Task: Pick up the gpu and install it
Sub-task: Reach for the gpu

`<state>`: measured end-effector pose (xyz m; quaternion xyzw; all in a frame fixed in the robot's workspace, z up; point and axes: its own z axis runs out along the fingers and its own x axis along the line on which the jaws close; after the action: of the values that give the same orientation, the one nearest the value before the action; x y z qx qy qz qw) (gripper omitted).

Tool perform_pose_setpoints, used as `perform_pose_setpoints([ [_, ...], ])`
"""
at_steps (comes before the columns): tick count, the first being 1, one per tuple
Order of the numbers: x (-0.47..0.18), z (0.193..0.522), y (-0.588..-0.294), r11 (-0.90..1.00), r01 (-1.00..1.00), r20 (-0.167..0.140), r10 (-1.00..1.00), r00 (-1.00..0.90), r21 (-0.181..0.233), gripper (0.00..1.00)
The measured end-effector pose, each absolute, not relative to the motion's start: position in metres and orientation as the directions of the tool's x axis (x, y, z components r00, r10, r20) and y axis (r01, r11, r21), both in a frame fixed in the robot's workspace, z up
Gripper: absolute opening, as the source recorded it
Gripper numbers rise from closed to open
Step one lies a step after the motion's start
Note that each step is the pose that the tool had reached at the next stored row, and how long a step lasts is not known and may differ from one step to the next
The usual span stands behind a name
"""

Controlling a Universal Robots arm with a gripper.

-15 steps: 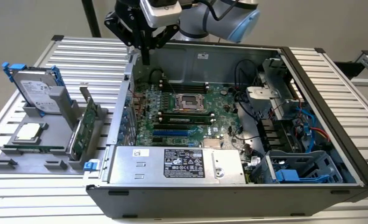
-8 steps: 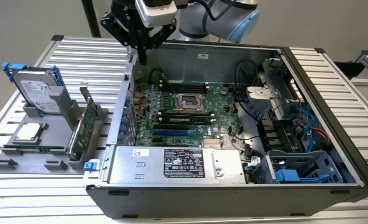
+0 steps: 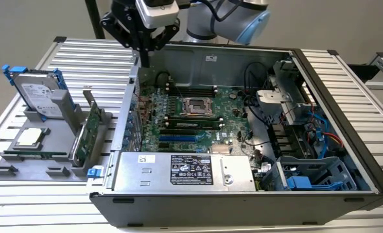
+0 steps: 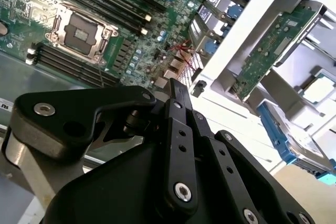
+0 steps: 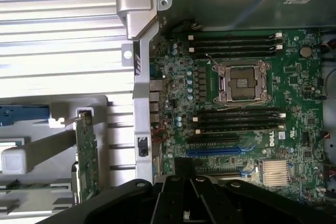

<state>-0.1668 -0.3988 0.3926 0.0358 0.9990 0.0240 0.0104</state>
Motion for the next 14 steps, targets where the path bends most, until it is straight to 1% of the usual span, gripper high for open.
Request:
perform_pose_setpoints([
  [14,-0.177,0.3926,-0.3988,0.996,0.071,-0.019,0.072,-0.997,0.049,0.0],
])
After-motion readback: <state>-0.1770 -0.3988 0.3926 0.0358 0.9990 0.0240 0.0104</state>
